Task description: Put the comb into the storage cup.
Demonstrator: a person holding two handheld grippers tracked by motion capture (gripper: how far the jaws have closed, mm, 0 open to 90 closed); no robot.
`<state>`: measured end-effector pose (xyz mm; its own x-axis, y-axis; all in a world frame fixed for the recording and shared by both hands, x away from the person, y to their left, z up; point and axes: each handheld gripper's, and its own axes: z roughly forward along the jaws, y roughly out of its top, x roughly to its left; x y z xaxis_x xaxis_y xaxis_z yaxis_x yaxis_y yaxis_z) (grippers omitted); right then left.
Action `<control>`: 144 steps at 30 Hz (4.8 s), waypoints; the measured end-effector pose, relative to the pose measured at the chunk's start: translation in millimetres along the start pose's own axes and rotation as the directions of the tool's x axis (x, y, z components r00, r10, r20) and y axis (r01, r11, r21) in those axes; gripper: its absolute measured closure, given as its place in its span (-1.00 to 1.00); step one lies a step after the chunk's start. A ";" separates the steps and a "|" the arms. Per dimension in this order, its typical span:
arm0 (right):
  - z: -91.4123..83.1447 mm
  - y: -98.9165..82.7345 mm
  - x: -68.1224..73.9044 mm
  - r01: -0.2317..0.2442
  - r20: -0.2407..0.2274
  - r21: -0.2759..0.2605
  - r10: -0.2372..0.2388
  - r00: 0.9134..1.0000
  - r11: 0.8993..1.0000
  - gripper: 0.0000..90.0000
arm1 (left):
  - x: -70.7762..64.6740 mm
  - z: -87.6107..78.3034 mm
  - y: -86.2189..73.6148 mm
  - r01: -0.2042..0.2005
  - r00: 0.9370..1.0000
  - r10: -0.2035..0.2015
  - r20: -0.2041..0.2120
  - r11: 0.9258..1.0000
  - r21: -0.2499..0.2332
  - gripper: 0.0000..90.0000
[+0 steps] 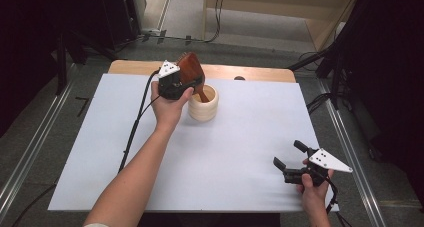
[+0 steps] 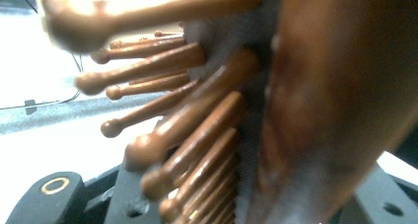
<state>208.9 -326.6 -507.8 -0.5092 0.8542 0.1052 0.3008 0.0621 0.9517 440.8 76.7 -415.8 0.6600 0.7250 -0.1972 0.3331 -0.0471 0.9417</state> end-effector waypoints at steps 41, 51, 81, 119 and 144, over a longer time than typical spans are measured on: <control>1.0 0.1 0.2 0.006 0.003 0.000 -0.006 1.000 1.000 -1.00 | 12.5 3.7 -12.5 0.065 0.996 -0.062 -0.066 0.997 0.037 -0.31; 1.1 0.2 0.5 0.004 0.004 0.001 -0.004 1.000 1.000 -1.00 | 9.0 4.1 -13.4 0.028 0.998 -0.026 -0.057 0.999 0.036 -0.91; 1.5 0.3 -0.1 0.005 0.005 -0.001 -0.005 1.000 1.000 -1.00 | 13.4 -13.9 -17.5 -0.023 0.995 0.024 -0.092 1.000 0.008 -1.00; 2.7 0.3 -0.6 0.006 0.007 0.000 -0.006 1.000 1.000 -1.00 | 4.6 -72.7 -36.7 -0.090 0.994 0.086 -0.074 0.995 -0.044 -1.00; 3.2 0.7 0.9 0.010 0.006 0.002 -0.010 1.000 1.000 -1.00 | 12.0 -123.1 -63.9 -0.102 0.990 0.096 -0.102 0.993 -0.051 -1.00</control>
<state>211.2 -324.1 -507.9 -0.5073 0.8567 0.0936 0.2967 0.0716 0.9523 344.5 173.0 -444.8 0.6166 0.7835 -0.0767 0.2293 -0.0855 0.9696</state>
